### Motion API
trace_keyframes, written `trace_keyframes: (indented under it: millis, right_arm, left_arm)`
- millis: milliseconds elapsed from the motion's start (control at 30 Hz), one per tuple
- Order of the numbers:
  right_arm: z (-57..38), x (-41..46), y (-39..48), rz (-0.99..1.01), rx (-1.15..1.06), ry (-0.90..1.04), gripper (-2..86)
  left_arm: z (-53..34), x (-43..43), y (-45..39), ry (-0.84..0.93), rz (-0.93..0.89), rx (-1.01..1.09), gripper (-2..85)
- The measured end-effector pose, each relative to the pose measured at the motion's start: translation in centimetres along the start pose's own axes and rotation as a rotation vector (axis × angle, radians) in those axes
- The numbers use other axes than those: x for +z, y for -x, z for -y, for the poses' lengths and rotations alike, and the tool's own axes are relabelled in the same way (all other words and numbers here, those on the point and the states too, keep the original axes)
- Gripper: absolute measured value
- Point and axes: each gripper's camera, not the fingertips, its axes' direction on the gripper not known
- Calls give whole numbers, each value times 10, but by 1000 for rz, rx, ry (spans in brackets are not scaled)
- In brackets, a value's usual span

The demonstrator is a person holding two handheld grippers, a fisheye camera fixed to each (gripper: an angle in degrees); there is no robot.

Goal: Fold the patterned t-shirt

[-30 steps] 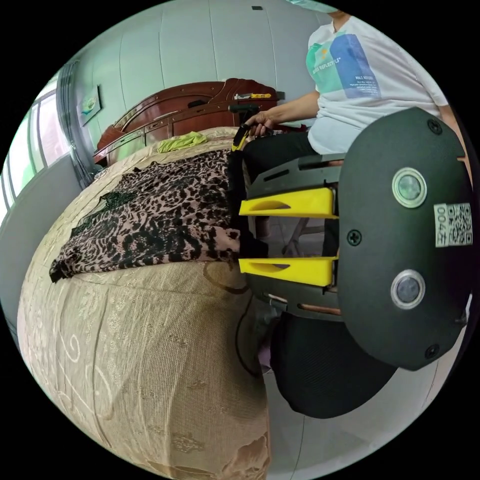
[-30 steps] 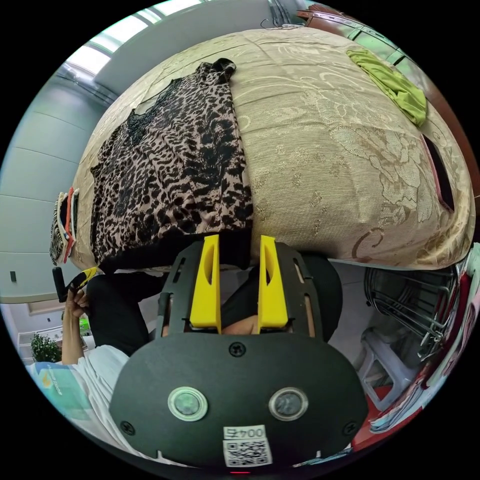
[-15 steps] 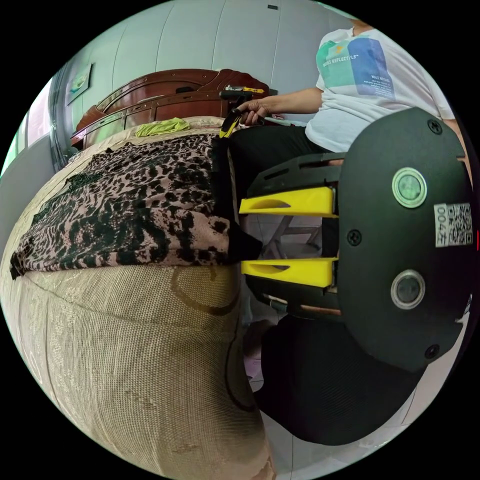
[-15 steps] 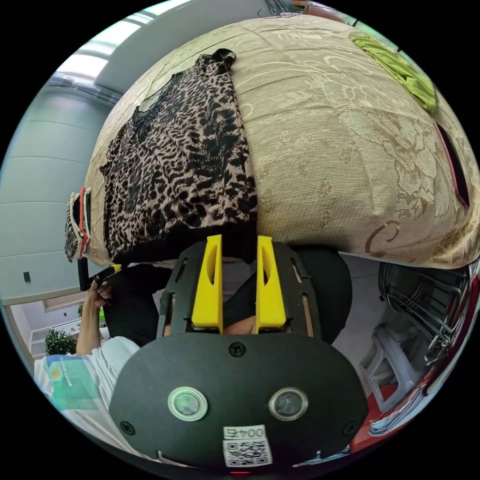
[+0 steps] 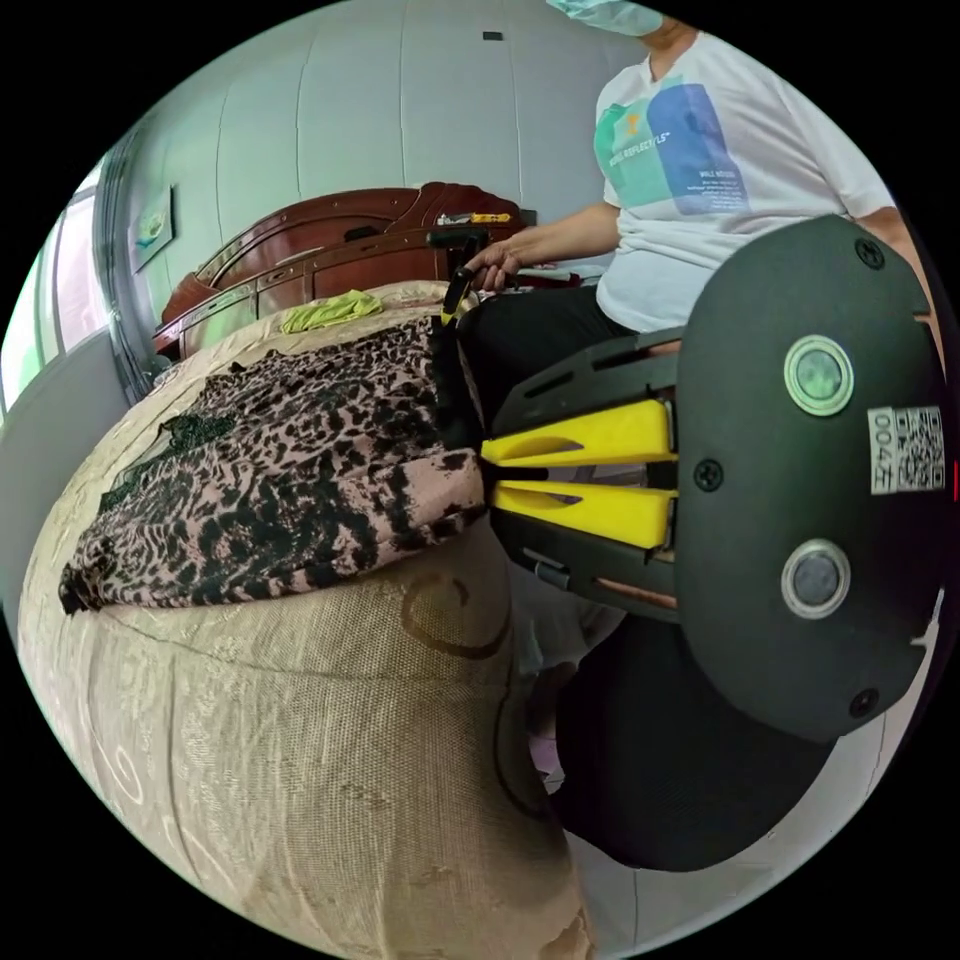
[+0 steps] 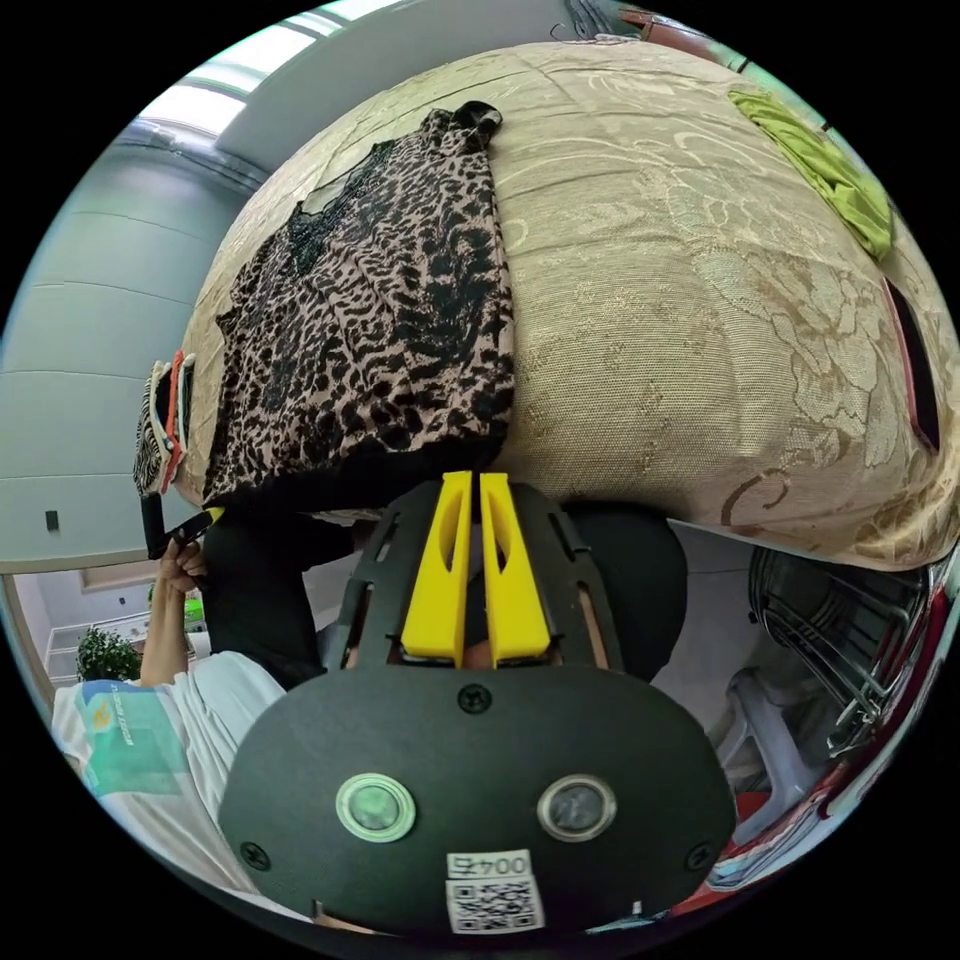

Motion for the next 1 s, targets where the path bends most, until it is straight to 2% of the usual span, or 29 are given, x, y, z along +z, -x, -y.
trace_keyframes:
  millis: [67, 167, 233, 300, 400, 500, 667, 733, 833, 1000]
  right_arm:
    - [5, 8, -9, -5, 29, 34, 6]
    - [5, 0, -15, 43, 36, -32, 10]
    - [10, 11, -21, 39, 52, 5, 17]
    - [16, 22, -29, 83, 78, 56, 34]
    - [17, 11, -32, 20, 83, 5, 63]
    - [24, -9, -32, -19, 76, -100, 88]
    - [73, -38, -12, -10, 39, -341, 91]
    - [109, -41, 1, 1, 13, -383, 89]
    - [181, -36, 13, 7, 24, -406, 87]
    - [312, -17, 14, 45, 125, -360, 103]
  left_arm:
    - [-2, 1, 8, 50, 29, -28, 35]
    - [-6, -2, 2, 59, -4, -14, 34]
    - [-6, 6, 2, 106, 49, -27, 32]
    - [-8, 14, 7, 111, 5, -63, 31]
    - [-17, 11, 5, 54, -98, -80, 28]
    - [-33, -4, -12, -12, -53, -69, 26]
    - [-20, -15, -103, -318, 130, 232, 25]
    - [13, 23, -152, -366, 217, 385, 25]
    - [62, 102, -194, -293, 385, 516, 24]
    - [99, 205, -209, -193, 510, 539, 16]
